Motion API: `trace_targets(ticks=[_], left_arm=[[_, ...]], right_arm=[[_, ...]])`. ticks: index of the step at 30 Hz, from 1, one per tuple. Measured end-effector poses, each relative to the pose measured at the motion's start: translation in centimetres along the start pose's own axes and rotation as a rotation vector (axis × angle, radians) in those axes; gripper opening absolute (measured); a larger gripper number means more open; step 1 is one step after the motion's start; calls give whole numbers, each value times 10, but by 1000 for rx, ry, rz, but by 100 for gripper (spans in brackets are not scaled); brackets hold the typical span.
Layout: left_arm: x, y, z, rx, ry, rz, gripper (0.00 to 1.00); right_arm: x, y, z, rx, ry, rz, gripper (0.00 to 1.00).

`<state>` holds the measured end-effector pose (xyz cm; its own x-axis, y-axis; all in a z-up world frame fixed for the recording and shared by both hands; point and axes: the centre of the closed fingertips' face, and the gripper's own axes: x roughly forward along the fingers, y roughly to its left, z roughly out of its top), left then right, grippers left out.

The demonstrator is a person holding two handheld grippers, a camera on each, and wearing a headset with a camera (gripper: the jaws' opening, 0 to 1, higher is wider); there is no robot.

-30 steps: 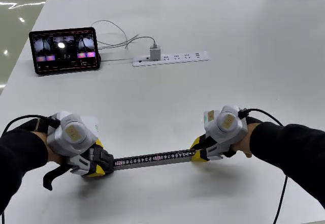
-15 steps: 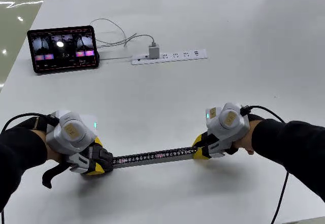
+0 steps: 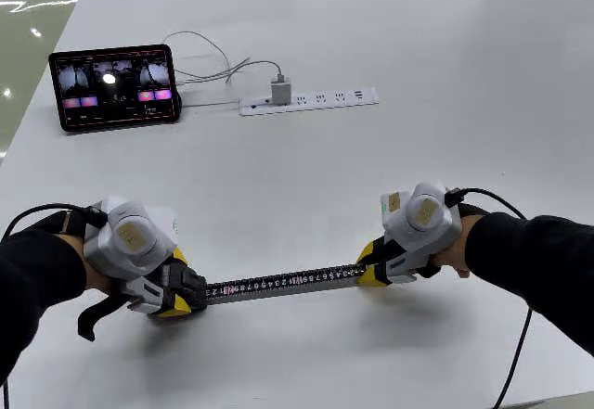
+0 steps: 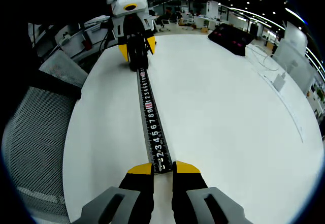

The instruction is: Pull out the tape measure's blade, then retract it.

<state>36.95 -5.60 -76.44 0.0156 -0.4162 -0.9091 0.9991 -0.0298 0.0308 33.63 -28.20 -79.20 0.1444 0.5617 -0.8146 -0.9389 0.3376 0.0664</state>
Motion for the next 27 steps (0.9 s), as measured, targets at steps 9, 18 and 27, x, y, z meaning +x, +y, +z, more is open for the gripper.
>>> trace_targets(ticks=[9,18,27], left_arm=[[0,0,0,0,-2,3,33],[0,1,0,0,-2,3,33],[1,1,-1,-1,-1,3,33]], right_arm=[[-3,0,-3,2,4,-4,8],[-5,-2,-5,3,6,-5,8],[-6,-2,-7,8,7,-6,9]])
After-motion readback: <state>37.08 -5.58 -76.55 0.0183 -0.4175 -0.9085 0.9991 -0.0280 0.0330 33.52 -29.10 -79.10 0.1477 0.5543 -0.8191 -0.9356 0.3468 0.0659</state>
